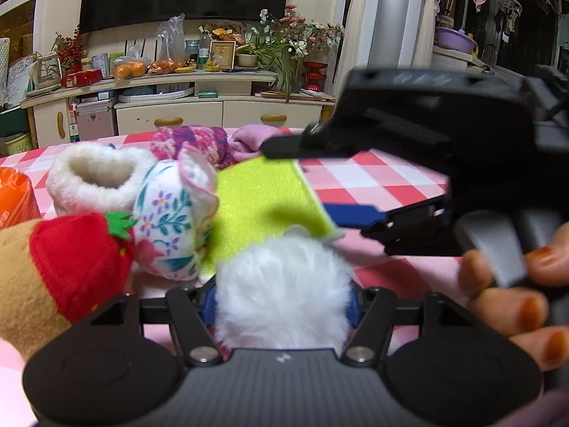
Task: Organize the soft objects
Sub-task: 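Grasp the yellow-green sponge with right tool while left tool holds the pompom, then carry the pompom and sponge toward the cardboard box with both tools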
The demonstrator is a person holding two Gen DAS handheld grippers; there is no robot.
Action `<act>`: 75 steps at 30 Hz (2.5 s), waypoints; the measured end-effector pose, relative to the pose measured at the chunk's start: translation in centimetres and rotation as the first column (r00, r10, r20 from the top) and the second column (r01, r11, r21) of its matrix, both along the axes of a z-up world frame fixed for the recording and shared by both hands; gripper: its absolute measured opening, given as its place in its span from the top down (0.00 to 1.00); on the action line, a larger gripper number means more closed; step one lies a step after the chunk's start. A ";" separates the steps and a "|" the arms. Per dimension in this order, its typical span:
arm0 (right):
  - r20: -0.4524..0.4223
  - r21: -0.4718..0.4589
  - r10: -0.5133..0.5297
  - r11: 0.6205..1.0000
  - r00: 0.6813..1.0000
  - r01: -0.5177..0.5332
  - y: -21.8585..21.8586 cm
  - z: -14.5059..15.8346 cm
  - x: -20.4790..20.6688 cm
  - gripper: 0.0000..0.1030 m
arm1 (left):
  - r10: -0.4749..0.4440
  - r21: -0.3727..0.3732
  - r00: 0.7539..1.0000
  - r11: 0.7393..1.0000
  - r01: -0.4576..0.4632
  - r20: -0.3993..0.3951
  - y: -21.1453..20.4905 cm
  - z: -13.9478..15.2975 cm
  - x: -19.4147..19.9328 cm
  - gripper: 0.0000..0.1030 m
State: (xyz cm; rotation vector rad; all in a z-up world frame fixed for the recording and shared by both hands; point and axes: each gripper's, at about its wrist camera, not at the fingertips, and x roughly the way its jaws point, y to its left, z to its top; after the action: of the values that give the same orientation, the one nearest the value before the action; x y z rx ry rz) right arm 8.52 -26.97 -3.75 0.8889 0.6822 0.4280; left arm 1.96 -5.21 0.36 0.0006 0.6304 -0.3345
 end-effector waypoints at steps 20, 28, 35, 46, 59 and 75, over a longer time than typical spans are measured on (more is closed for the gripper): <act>0.025 -0.023 0.067 0.998 0.997 -0.066 2.6 0.2 1.5 0.32 | 0.043 -0.029 0.999 0.999 -0.043 0.006 1.9 -0.2 0.8 0.45; -0.001 -0.121 0.035 0.992 0.999 -0.034 3.3 -0.1 2.9 0.72 | 0.041 -0.033 0.999 0.999 -0.041 0.002 2.0 -0.2 1.0 0.49; 0.041 -0.264 -0.003 0.964 0.999 0.014 3.5 0.9 1.9 0.74 | 0.046 -0.057 0.999 0.997 -0.047 -0.024 2.8 0.2 1.2 0.51; 0.108 -0.471 -0.094 0.872 0.990 0.134 2.6 1.5 -2.5 0.75 | 0.034 -0.010 0.999 0.999 -0.034 -0.020 3.9 1.5 -0.9 0.51; 0.144 -0.585 -0.101 0.794 0.984 0.167 3.7 2.3 -6.9 0.75 | 0.004 0.033 1.000 0.999 -0.004 -0.003 5.2 3.1 -4.4 0.51; 0.142 -0.654 -0.103 0.737 0.985 0.171 4.5 2.8 -10.6 0.75 | -0.076 0.010 0.997 0.997 0.076 0.013 7.1 5.6 -8.0 0.51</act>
State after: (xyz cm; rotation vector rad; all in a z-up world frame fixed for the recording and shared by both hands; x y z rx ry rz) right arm -2.06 -22.47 -0.91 0.2242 0.6103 0.0669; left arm -6.06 1.91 5.92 0.0362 0.6196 -0.4042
